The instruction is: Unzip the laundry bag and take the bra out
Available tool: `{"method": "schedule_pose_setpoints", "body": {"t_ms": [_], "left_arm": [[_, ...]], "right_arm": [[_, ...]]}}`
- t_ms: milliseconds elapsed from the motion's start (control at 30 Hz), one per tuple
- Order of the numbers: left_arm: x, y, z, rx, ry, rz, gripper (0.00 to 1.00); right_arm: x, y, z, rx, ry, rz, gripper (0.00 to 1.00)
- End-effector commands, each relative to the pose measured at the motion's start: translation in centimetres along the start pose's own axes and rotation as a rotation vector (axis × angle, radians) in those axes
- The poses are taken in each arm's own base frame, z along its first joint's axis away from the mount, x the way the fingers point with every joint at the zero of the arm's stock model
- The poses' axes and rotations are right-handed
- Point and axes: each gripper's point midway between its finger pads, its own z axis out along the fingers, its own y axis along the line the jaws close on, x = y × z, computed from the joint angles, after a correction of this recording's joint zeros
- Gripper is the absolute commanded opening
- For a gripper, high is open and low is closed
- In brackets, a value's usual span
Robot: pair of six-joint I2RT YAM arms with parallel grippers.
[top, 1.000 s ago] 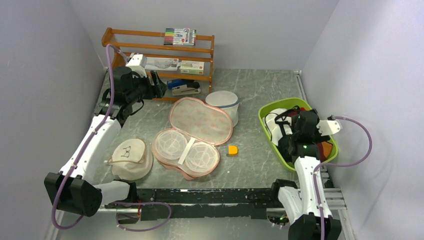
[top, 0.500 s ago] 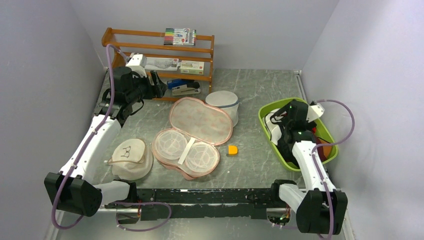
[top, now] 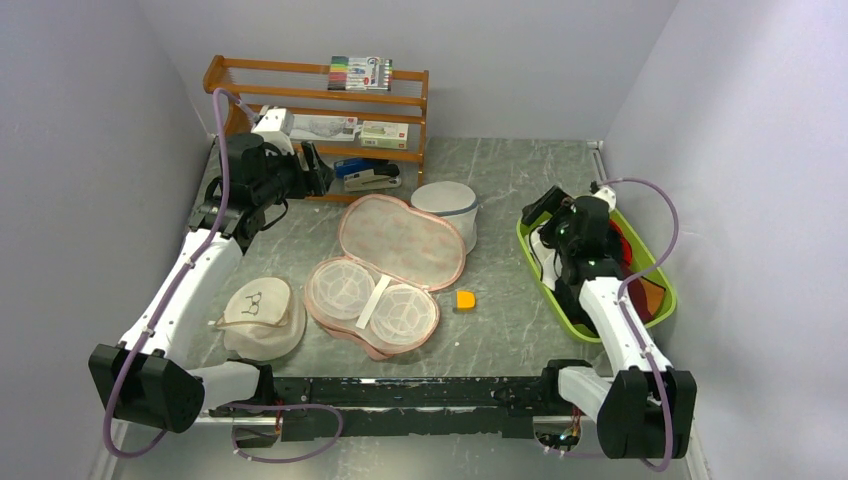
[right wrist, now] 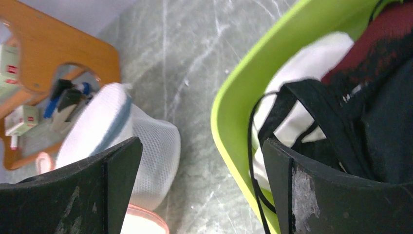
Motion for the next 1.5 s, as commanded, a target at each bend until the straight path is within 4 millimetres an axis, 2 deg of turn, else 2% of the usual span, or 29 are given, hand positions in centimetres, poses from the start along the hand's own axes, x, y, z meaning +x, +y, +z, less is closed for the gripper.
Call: {"method": "schedule_pose_setpoints", "body": {"t_ms": [0, 67, 167, 300, 433, 500, 633, 767, 867, 1000, 1100, 1167, 1200, 1333, 1400, 1467], "left_arm": [[-0.6, -0.5, 0.1, 0.010, -0.014, 0.023, 0.82], [-0.5, -0.8, 0.2, 0.024, -0.007, 0.023, 0.82], [-0.6, -1.1, 0.2, 0.038, -0.007, 0.021, 0.82], [-0.5, -0.9, 0.2, 0.031, -0.003, 0.021, 0.82], [-0.4, -0.8, 0.4, 0.025, 0.000, 0.023, 0.82], [-0.3, -0.8, 0.5, 0.028, 0.007, 0.022, 0.82], [-0.4, -0.8, 0.4, 0.025, 0.001, 0.023, 0.82], [-0.3, -0.7, 0.5, 0.024, 0.005, 0.021, 0.82], [-0.2, -0.9, 0.6, 0.033, 0.009, 0.019, 0.82], [-0.4, -0.9, 0.4, 0.032, 0.000, 0.019, 0.82], [-0.4, -0.7, 0.3, 0.019, -0.004, 0.020, 0.82], [-0.4, -0.7, 0.4, 0.019, -0.001, 0.020, 0.82], [-0.3, -0.7, 0.5, 0.021, 0.002, 0.020, 0.82], [-0.1, -0.8, 0.6, 0.031, 0.012, 0.018, 0.82], [-0.2, -1.0, 0.5, 0.038, 0.007, 0.017, 0.82], [-0.2, -1.0, 0.5, 0.035, 0.004, 0.017, 0.82]], "right_arm": [[2.9, -3.1, -0.2, 0.134, 0.061, 0.059, 0.96], [3.5, -5.5, -0.7, 0.241, 0.028, 0.083, 0.96], [4.9, -6.9, -0.7, 0.281, 0.039, 0.108, 0.96], [7.9, -8.1, 0.5, 0.313, 0.123, 0.165, 0.96], [9.5, -12.1, 1.8, 0.430, 0.163, 0.224, 0.97], [9.8, -13.5, 2.0, 0.462, 0.181, 0.250, 0.96], [9.4, -13.2, 1.5, 0.440, 0.177, 0.235, 0.97], [6.9, -12.1, -0.1, 0.425, 0.113, 0.221, 0.98], [3.2, -10.0, -1.9, 0.371, 0.020, 0.214, 0.98], [-3.3, -6.6, -4.5, 0.283, -0.143, 0.189, 0.99], [-5.5, -3.2, -5.6, 0.127, -0.186, 0.148, 0.99], [-5.1, -0.7, -5.4, -0.024, -0.156, 0.105, 0.98], [-4.1, 1.8, -5.4, -0.176, -0.105, 0.065, 0.97], [0.3, 9.1, -6.6, -0.674, 0.066, -0.033, 0.86], [2.5, 11.3, -6.5, -0.767, 0.154, -0.070, 0.84], [5.2, 13.1, -5.9, -0.775, 0.250, -0.160, 0.84]]}}
